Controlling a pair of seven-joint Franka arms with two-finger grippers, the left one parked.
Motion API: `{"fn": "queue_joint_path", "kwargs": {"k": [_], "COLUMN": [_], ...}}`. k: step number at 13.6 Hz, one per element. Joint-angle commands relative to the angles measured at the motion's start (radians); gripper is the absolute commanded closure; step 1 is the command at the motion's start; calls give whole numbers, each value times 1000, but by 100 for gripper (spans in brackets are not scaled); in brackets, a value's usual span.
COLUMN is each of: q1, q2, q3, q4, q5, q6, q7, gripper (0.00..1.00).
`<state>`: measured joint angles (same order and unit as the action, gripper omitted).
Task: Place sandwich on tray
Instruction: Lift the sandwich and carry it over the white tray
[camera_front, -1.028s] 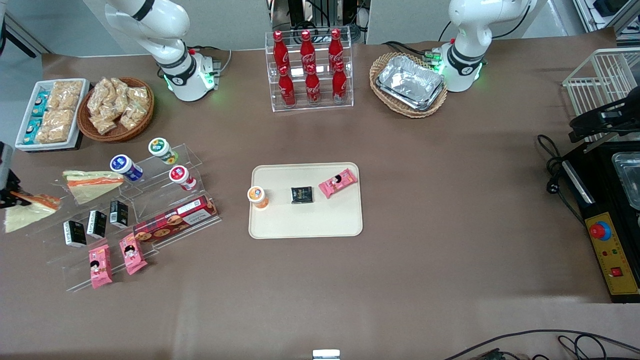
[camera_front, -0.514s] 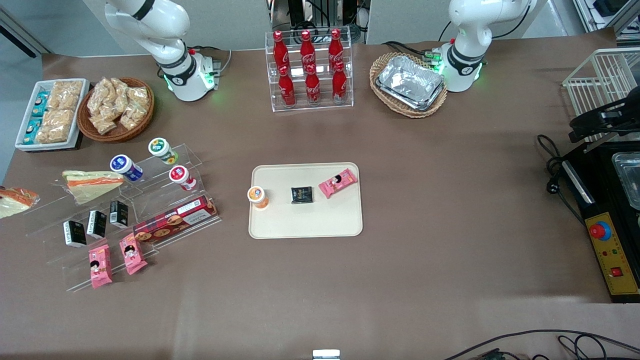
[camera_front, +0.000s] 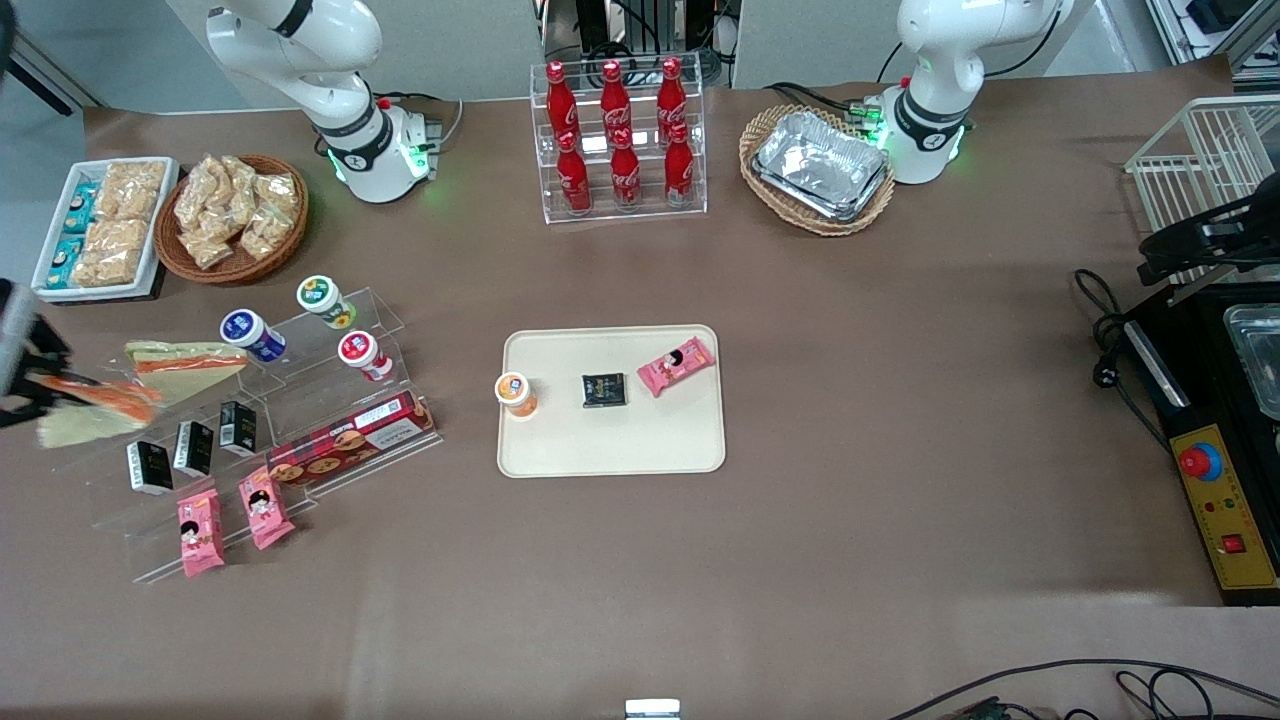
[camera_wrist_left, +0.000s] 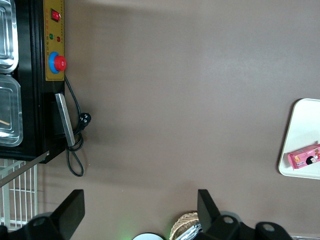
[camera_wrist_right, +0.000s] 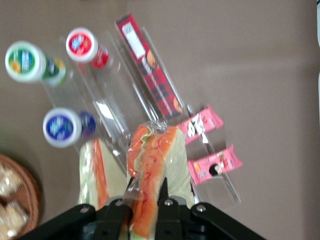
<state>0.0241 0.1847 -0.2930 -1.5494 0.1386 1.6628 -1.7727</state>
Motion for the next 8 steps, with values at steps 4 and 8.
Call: {"fn": "queue_joint_path", "kwargs": {"k": [4,8], "q1": [288,488], "q2": [-2,41], "q3": [-5,-5], "q4": [22,22], "q5": [-13,-14], "q6": [-49,-31], "q7": [414,704], "gripper": [100,100]}}
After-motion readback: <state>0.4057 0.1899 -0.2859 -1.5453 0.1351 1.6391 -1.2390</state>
